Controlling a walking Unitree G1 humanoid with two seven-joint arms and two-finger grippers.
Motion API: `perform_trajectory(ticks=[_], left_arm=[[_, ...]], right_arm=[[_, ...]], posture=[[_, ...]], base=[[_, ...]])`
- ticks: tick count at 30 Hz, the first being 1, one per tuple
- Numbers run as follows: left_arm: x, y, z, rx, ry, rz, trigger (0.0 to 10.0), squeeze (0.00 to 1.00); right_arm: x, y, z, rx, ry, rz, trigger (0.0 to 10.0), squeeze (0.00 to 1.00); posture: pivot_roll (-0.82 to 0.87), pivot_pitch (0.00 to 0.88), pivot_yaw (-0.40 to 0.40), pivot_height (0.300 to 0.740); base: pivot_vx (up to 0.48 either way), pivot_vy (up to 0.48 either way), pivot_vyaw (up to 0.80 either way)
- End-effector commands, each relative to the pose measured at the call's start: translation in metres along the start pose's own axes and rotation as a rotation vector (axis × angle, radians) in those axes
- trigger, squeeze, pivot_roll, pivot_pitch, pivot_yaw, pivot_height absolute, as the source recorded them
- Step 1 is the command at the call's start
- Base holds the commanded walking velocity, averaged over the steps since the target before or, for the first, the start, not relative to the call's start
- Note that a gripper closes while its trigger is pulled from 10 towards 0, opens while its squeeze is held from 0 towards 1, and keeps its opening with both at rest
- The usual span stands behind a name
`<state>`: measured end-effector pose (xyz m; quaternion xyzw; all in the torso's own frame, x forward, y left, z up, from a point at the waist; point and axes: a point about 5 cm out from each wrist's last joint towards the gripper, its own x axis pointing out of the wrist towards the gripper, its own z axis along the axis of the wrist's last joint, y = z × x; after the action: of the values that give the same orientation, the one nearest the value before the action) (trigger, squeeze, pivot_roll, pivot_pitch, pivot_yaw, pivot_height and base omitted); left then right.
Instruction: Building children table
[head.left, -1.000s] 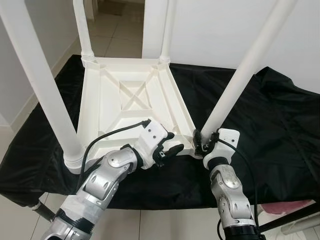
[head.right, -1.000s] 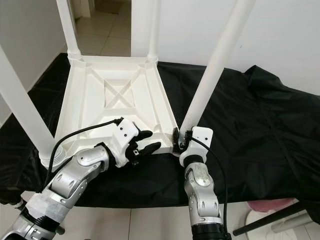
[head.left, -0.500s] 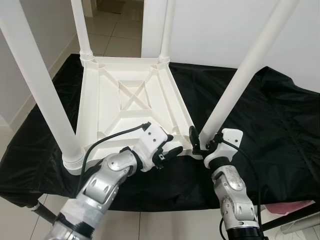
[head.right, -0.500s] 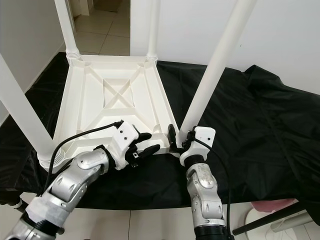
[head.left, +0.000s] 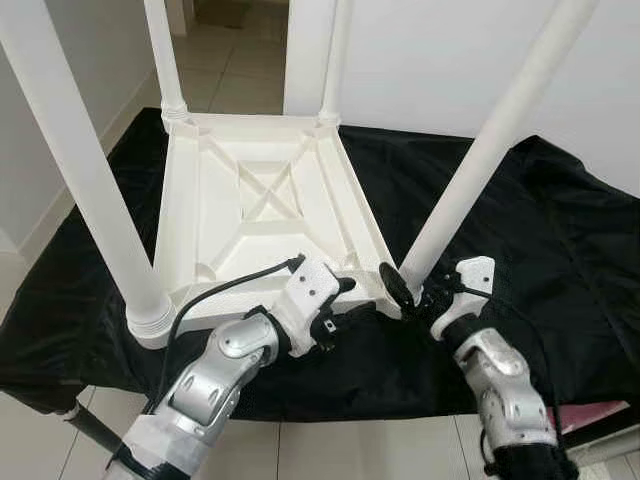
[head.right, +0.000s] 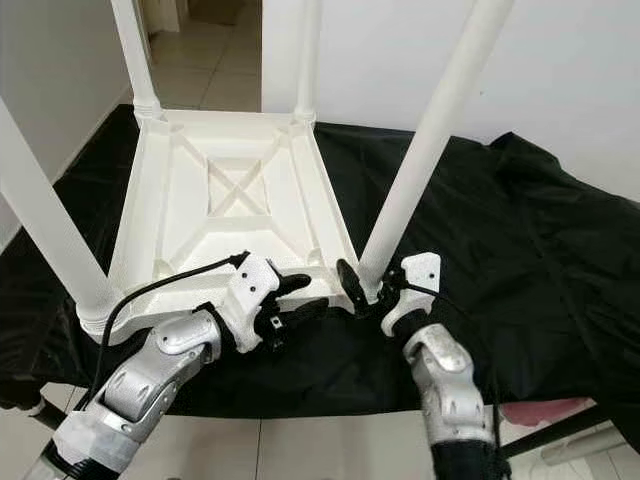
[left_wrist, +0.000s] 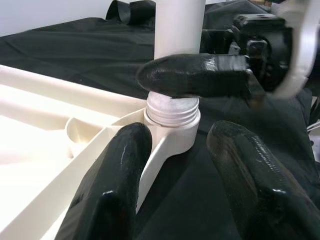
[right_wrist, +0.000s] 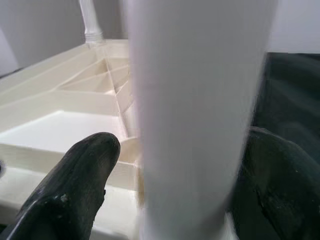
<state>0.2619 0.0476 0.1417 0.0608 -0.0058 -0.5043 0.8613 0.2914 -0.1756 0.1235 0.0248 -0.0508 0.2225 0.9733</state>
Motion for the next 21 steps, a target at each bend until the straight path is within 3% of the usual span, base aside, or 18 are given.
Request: perform_trajectory(ticks=[1,9,10,11,12,13,14,21], left_arm=[[0.002,-0.006,0.003,0.012,-0.002,-0.063,10.0,0.0],[0.005,-0.006,0.005,0.02,-0.014,-0.066,10.0,0.0],[0.005,-0.006,0.006,0.023,-0.015,-0.066,10.0,0.0],[0.005,-0.006,0.006,0.023,-0.015,-0.066,10.0,0.0],[0.005,-0.006,0.006,0.023,-0.016,-0.064,10.0,0.0],[0.005,-0.006,0.006,0.023,-0.017,-0.064,10.0,0.0],[0.006,-0.006,0.006,0.021,-0.017,-0.063,10.0,0.0],[0.005,-0.008,0.006,0.02,-0.014,-0.058,10.0,0.0]], right_arm=[[0.002,-0.001,-0.006,0.007,0.02,0.044,10.0,0.0],[0.017,-0.001,-0.009,-0.036,0.06,0.14,10.0,0.0],[0.02,0.0,-0.01,-0.04,0.071,0.165,7.8,0.0],[0.02,0.0,-0.01,-0.04,0.071,0.165,7.8,0.0],[0.022,0.0,-0.011,-0.054,0.081,0.187,4.7,0.0],[0.023,-0.001,-0.012,-0.062,0.088,0.198,4.0,0.0],[0.024,-0.003,-0.012,-0.075,0.093,0.202,0.0,0.0],[0.019,-0.009,-0.016,-0.085,0.112,0.203,0.0,0.0]], posture=[[-0.01,0.0,-0.099,0.74],[-0.01,0.0,-0.096,0.74],[-0.01,0.0,-0.099,0.74],[-0.01,0.0,-0.099,0.74],[-0.01,0.0,-0.1,0.74],[-0.01,0.0,-0.1,0.74],[0.0,0.0,-0.106,0.74],[0.0,0.005,-0.109,0.74]], base=[[0.0,0.0,0.0],[0.0,0.0,0.0],[0.0,0.0,0.0],[0.0,0.0,0.0],[0.0,0.0,0.0],[0.0,0.0,0.0],[0.0,0.0,0.0],[0.0,0.0,0.0]])
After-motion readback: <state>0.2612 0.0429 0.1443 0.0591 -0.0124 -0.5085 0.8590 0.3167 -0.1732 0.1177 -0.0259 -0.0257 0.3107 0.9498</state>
